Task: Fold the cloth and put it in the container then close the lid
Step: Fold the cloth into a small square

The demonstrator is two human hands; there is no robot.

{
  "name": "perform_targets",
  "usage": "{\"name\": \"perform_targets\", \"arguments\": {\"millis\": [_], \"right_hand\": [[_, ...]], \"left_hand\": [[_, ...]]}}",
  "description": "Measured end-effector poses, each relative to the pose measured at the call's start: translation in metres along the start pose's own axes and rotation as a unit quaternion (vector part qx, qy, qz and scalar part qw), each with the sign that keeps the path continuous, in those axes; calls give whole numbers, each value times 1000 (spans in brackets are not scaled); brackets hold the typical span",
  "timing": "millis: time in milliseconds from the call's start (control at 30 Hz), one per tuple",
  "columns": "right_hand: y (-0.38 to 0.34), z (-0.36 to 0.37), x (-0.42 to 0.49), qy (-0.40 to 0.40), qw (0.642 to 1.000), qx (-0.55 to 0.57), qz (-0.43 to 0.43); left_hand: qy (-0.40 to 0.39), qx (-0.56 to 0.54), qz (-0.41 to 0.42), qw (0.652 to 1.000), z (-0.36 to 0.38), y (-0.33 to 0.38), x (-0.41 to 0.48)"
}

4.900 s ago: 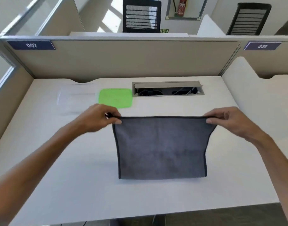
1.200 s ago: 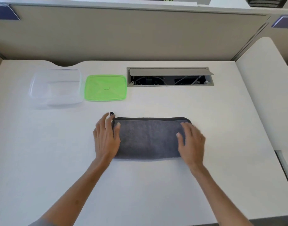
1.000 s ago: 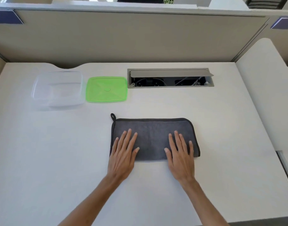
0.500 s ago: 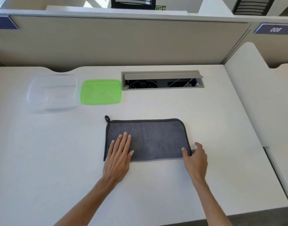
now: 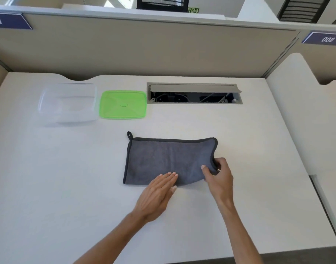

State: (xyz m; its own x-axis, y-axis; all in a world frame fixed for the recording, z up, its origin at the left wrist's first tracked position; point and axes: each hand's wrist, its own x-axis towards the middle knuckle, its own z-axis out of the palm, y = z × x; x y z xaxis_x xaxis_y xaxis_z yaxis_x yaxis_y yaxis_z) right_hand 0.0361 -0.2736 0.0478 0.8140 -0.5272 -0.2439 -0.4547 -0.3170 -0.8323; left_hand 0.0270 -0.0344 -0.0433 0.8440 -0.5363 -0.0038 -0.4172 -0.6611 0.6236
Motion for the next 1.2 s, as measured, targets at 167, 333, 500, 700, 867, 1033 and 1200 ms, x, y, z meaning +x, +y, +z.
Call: {"name": "perform_targets", "arguments": {"millis": [167, 333, 500, 700, 867, 1033, 1200], "right_hand": [[-42, 43, -38, 22, 979, -118, -167], [-43, 102, -66, -39, 906, -234, -351], [-8, 128, -77, -136, 869, -263, -396], [23, 117, -59, -161, 848, -336, -377], [32, 115, -52, -206, 819, -398, -359], [41, 122, -48, -208, 805, -418, -367], [35, 123, -49, -201, 808, -408, -374]], "left_hand": [[47, -442, -220, 868, -69, 28, 38], [20, -523, -290, 801, -118, 7, 65], [95, -389, -333, 854, -110, -43, 54], [125, -345, -329, 870, -99, -65, 31], [129, -351, -312, 874, -94, -61, 23], [160, -188, -317, 916, -80, -66, 19], [180, 35, -309, 933, -71, -62, 13]]}}
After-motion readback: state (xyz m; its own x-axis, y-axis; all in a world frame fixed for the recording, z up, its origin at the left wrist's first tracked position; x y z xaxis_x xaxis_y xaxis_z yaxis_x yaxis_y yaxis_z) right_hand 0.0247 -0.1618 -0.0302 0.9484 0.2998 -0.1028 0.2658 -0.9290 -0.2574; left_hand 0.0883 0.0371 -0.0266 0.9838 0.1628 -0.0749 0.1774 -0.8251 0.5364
